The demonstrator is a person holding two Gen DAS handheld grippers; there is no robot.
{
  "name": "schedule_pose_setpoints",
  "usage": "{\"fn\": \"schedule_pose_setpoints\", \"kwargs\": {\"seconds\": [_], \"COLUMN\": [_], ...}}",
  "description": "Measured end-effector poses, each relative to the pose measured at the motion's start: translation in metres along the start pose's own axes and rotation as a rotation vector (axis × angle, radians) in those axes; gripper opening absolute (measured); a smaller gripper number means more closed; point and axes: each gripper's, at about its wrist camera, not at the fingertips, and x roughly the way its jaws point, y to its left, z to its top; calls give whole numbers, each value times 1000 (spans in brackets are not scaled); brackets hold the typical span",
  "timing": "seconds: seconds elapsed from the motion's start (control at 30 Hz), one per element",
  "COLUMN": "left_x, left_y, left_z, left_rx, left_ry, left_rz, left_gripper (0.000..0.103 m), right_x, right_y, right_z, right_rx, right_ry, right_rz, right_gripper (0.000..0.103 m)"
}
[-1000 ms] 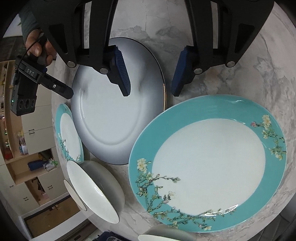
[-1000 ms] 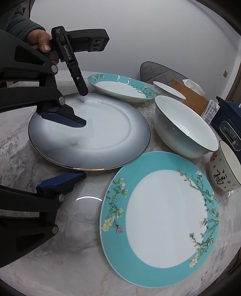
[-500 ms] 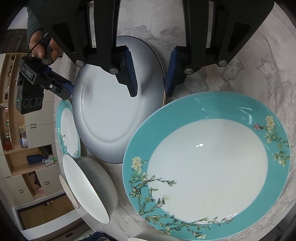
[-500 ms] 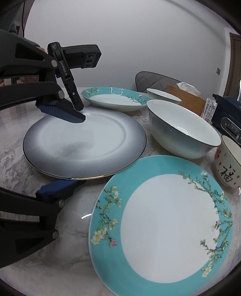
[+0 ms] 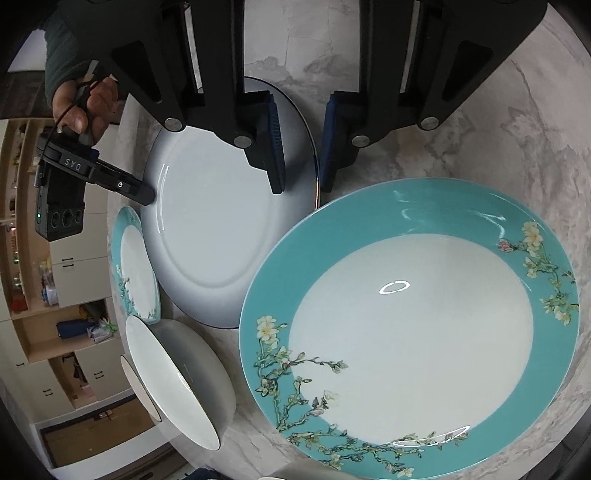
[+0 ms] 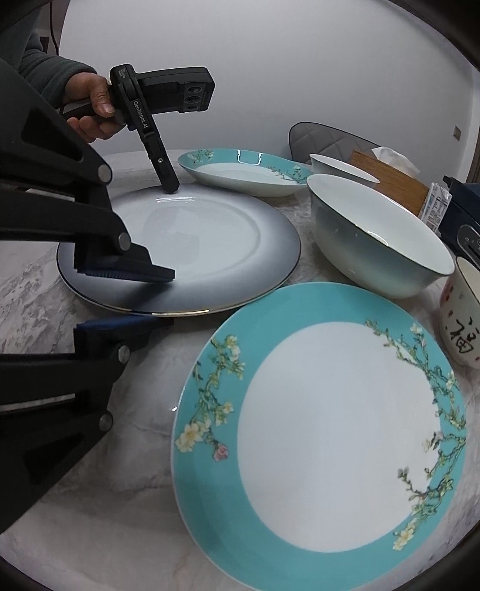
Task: Organize plates and bowls
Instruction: 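Slide the grey-rimmed plate toward the table edge and open both grippers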
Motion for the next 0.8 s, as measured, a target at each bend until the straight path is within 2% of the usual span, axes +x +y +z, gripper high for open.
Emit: {"fn": "schedule_pose_setpoints", "kwargs": {"seconds": [0.17,0.33,0.5,0.8], "left_x": [1,1,-2,-28], "left_y": [0,5,2,-10], "left_z": [0,-4,-12,-45], "left_rx": [0,-25,-4,22], "left_ry": [4,-6,-10,-73], "left_rz": [-12,-72,-65,-65], "left_gripper": [14,12,12,12], "right_x": [-3,-10,-14,-25], "right_y": [-4,-8,-1,19], "right_z": [-8,-11,-16,-38], "right_rx": [1,3,-35,-74], "right_ry": [-11,-20,-15,-52], "right_rz": [11,46,38,38], "right_gripper": [18,17,17,17]}}
